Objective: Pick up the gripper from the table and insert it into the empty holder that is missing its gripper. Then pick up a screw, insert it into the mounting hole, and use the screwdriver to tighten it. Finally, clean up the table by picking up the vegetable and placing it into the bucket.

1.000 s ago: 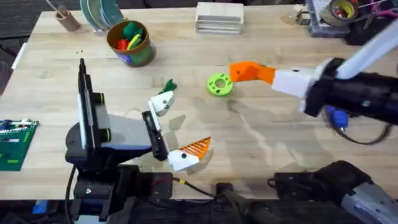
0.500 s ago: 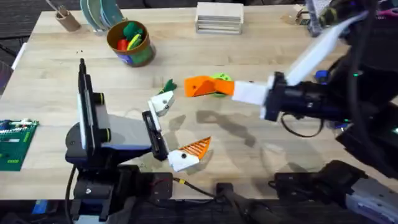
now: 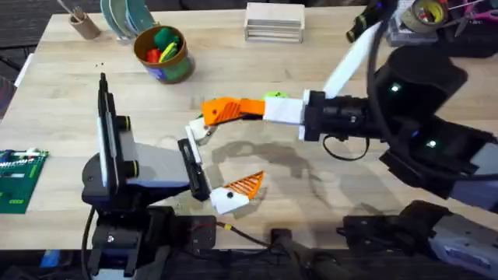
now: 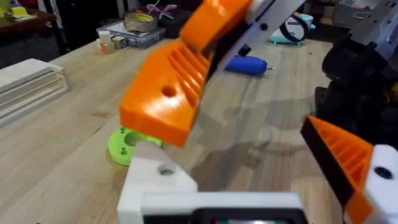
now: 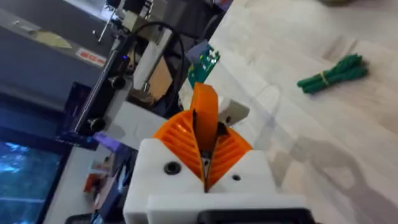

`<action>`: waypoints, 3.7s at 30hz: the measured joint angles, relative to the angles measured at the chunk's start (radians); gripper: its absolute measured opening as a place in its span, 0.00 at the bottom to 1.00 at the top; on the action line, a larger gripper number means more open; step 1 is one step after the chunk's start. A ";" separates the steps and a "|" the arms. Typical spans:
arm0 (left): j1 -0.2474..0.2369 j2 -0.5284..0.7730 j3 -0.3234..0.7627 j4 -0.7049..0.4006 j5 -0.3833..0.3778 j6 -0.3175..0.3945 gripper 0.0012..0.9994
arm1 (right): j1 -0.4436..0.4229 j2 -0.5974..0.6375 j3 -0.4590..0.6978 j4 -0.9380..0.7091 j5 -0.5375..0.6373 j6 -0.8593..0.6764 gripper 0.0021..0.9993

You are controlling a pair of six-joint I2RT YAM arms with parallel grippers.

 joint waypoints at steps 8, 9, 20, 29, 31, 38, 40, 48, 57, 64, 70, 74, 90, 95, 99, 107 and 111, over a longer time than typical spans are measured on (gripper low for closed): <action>0.000 0.000 0.000 0.000 0.000 0.000 0.99 | -0.003 0.039 0.000 0.000 -0.115 0.030 0.02; 0.000 0.000 0.000 0.000 0.000 0.000 0.99 | -0.006 0.039 0.000 0.000 -0.131 0.029 0.02; 0.000 0.000 0.000 0.000 0.000 -0.008 0.99 | -0.049 0.044 -0.003 -0.188 -0.196 -0.030 0.02; 0.000 0.000 0.000 0.000 0.000 -0.007 0.99 | -0.053 0.081 -0.003 -0.093 -0.197 -0.025 0.02; 0.000 0.000 0.000 0.001 -0.005 -0.007 0.99 | -0.053 0.095 -0.004 -0.061 -0.197 -0.007 0.02; 0.001 0.000 0.000 0.002 -0.017 -0.010 0.99 | -0.053 0.151 -0.004 -0.001 -0.208 0.044 0.02; 0.002 0.000 0.000 0.003 -0.025 -0.011 0.99 | -0.053 0.172 -0.004 0.034 -0.209 0.062 0.01; 0.014 0.000 0.000 0.010 -0.072 -0.018 0.99 | -0.036 0.317 -0.004 0.235 -0.203 0.180 0.01; 0.014 0.000 0.000 0.009 -0.072 -0.032 0.99 | 0.006 0.443 -0.004 0.429 -0.159 0.302 0.01; 0.014 0.000 0.000 0.011 -0.087 -0.037 0.99 | 0.032 0.448 -0.004 0.452 -0.078 0.328 0.01; 0.014 0.000 0.000 0.011 -0.087 -0.037 0.99 | 0.050 0.456 -0.004 0.477 -0.008 0.336 0.01; 0.014 0.000 0.000 0.012 -0.092 -0.036 0.99 | 0.054 0.456 -0.004 0.482 0.004 0.341 0.01; 0.022 0.000 0.000 0.016 -0.124 -0.037 0.99 | 0.116 0.456 -0.004 0.488 0.124 0.353 0.01; 0.022 0.000 0.000 0.016 -0.126 -0.037 0.99 | 0.115 0.456 -0.004 0.489 0.116 0.356 0.09; 0.021 0.000 0.001 0.013 -0.101 -0.035 0.99 | 0.103 0.461 -0.003 0.485 0.051 0.356 0.33; -0.002 0.000 0.002 0.002 -0.020 -0.025 0.99 | 0.061 0.474 0.002 0.481 -0.153 0.349 0.56; -0.002 0.000 0.002 0.000 -0.014 -0.025 0.99 | 0.030 0.474 0.003 0.481 -0.196 0.349 0.68</action>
